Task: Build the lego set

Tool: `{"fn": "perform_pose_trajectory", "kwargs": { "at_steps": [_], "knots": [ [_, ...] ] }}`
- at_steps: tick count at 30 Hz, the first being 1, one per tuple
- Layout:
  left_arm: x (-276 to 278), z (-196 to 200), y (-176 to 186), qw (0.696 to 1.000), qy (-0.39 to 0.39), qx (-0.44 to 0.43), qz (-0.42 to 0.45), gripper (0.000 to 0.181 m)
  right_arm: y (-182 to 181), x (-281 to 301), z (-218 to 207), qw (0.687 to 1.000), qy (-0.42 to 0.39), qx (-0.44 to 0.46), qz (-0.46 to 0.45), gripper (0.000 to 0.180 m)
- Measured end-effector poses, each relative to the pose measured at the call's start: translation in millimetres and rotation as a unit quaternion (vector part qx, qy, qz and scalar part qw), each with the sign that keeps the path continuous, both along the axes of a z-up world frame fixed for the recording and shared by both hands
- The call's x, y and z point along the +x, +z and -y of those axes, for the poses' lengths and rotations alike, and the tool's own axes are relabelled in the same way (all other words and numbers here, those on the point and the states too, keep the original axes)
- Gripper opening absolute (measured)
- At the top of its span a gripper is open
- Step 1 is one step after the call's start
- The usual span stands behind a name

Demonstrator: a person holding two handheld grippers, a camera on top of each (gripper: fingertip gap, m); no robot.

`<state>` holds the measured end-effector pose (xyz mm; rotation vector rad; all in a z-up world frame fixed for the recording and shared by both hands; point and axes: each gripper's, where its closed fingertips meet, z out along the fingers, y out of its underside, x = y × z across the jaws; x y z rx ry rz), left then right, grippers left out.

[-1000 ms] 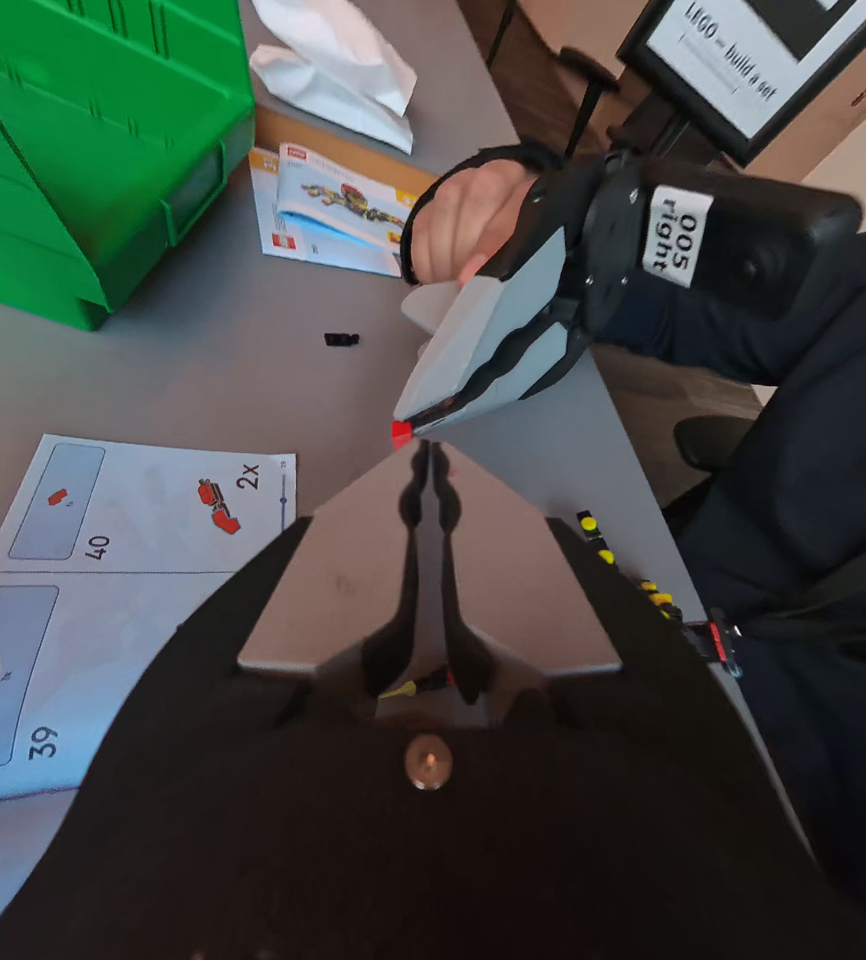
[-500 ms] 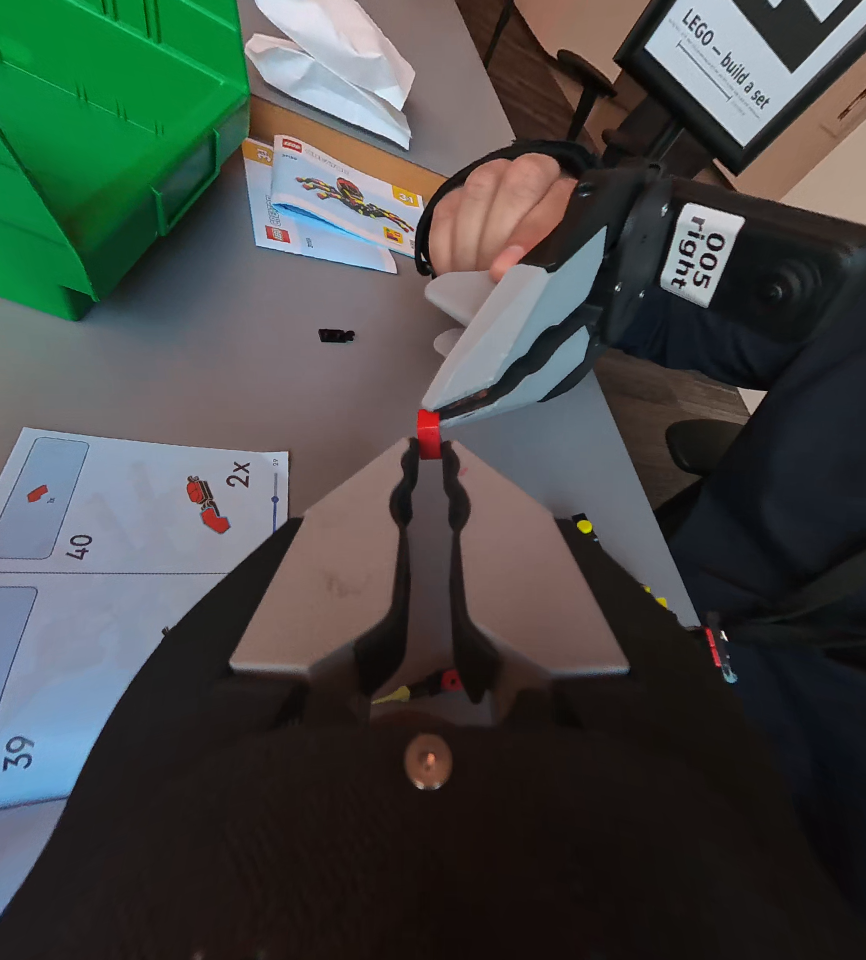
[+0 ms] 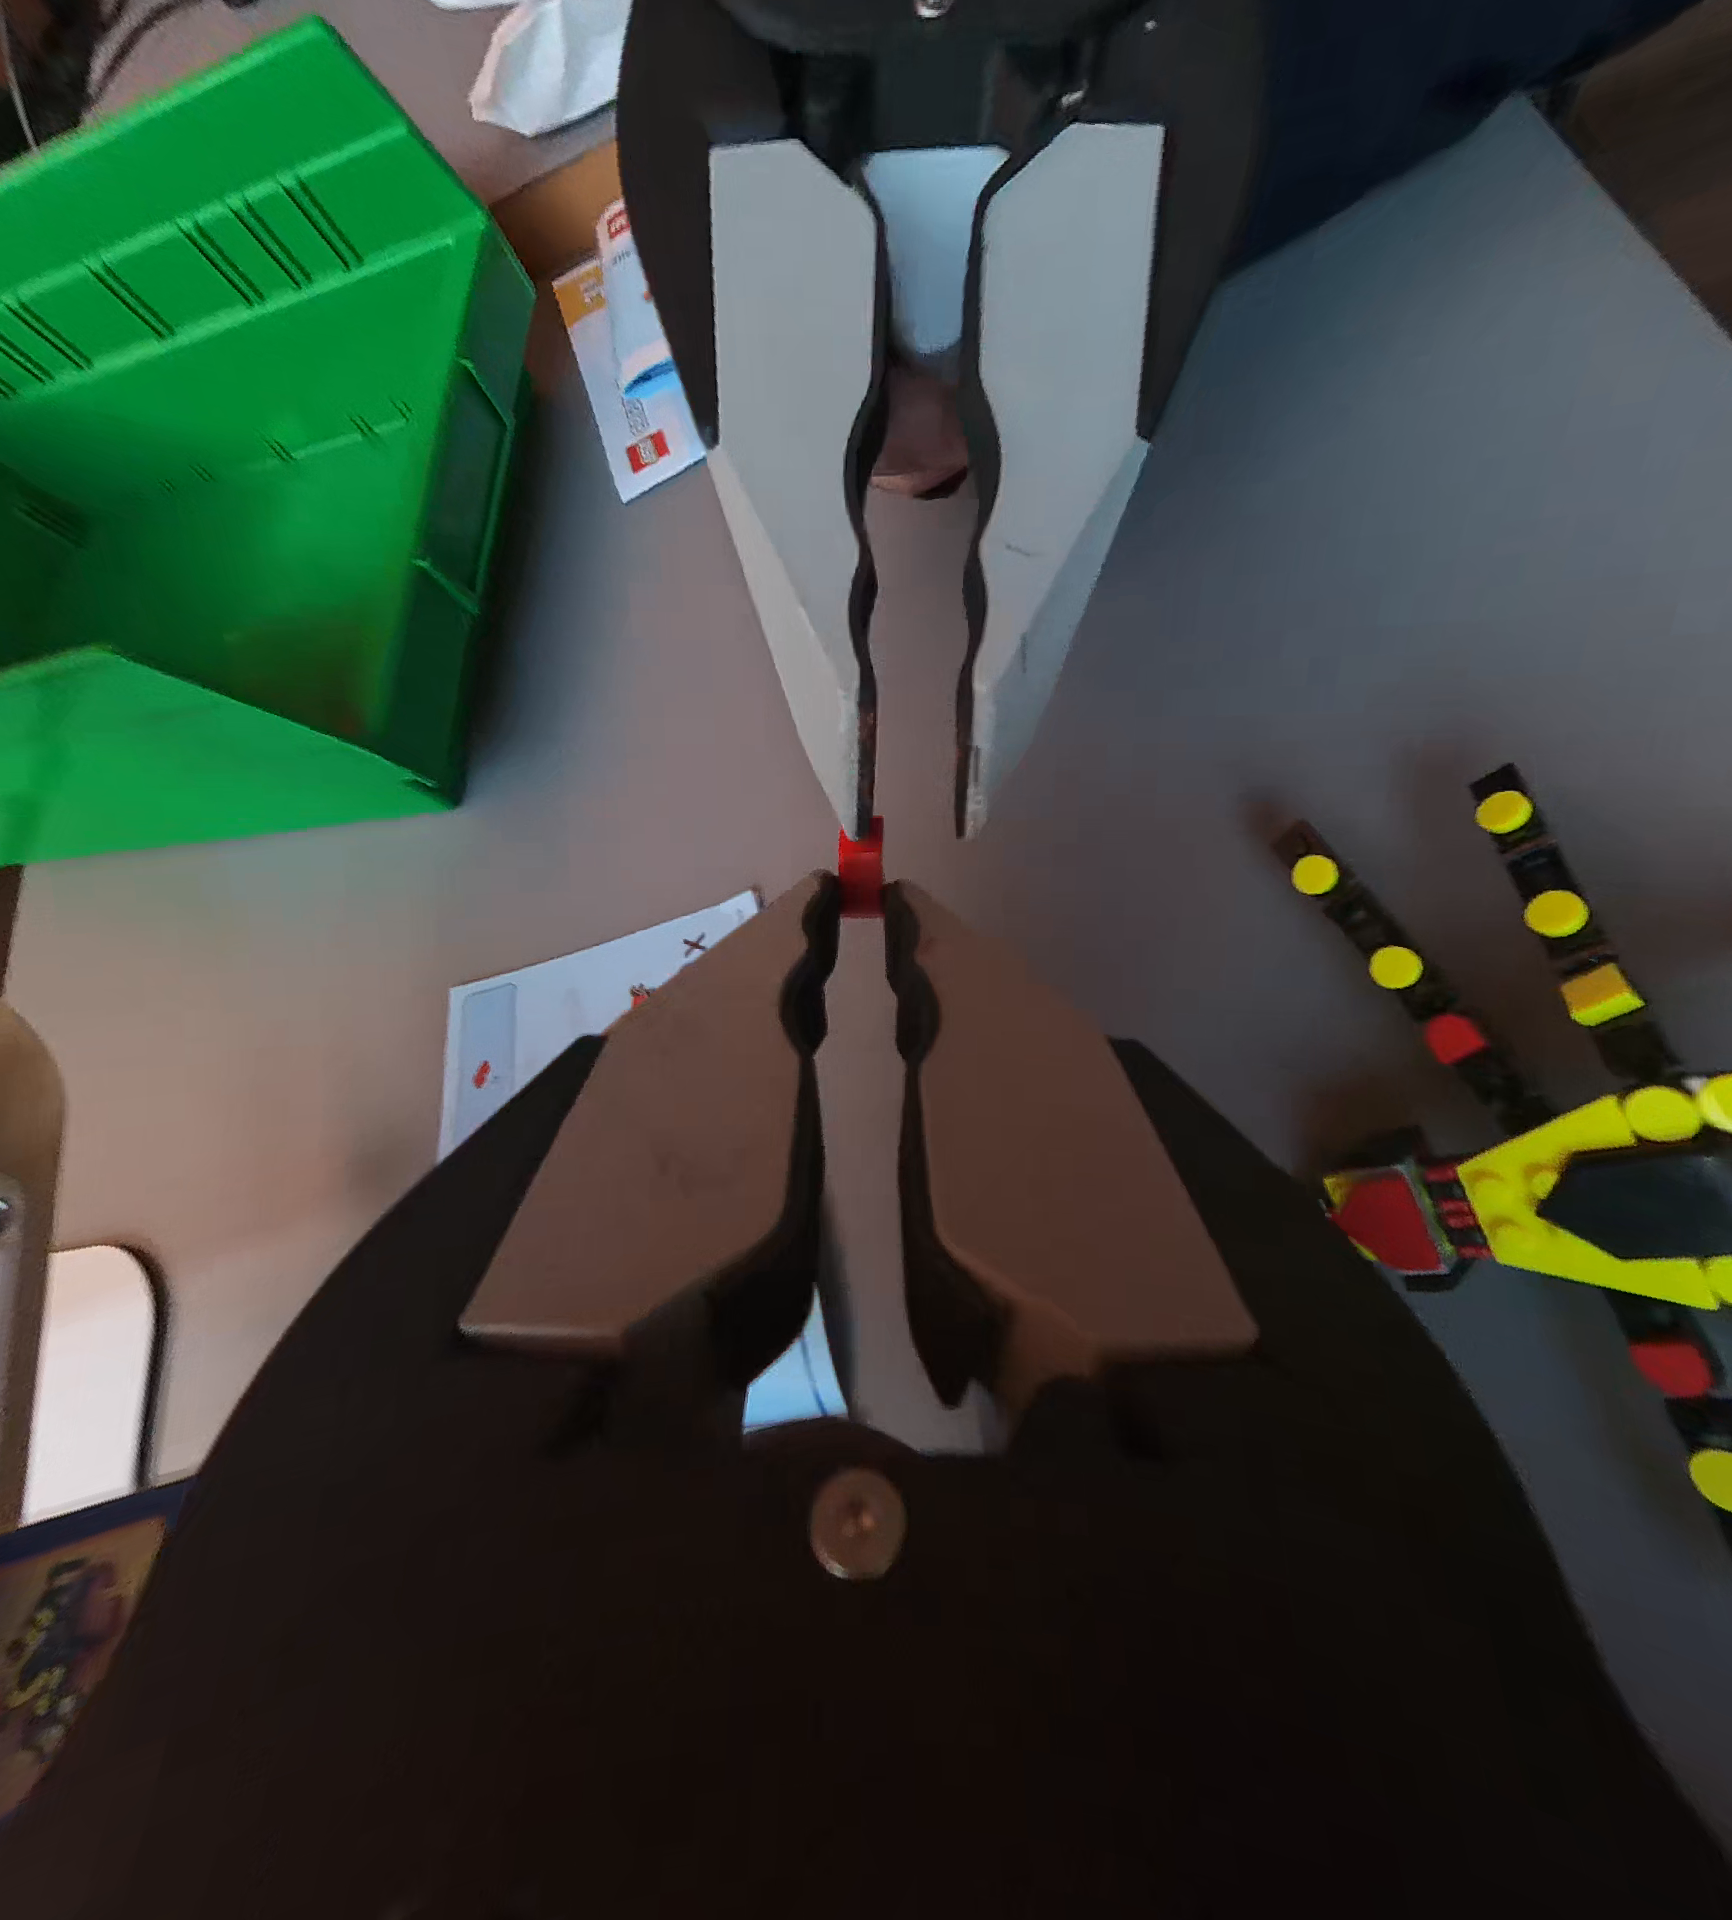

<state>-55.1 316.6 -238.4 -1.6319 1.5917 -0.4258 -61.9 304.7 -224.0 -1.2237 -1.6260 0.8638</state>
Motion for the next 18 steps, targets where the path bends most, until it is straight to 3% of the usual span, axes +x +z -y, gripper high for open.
{"fn": "perform_pose_trajectory", "kwargs": {
  "at_steps": [4, 8, 18],
  "knots": [
    [-1, -2, -1, 0.999, 0.000, 0.034, -0.020, 0.007, -2, 0, -6, 1.000, -0.016, -0.003, 0.004, 0.004],
    [0, -1, -2, 0.999, -0.002, 0.038, -0.021, 0.006, -4, 0, -10, 1.000, -0.029, 0.006, 0.007, 0.011],
    [1, -3, -6, 0.999, 0.009, 0.039, -0.036, 0.007, -9, -3, -10, 0.999, -0.033, -0.002, 0.016, 0.008]
  ]
}}
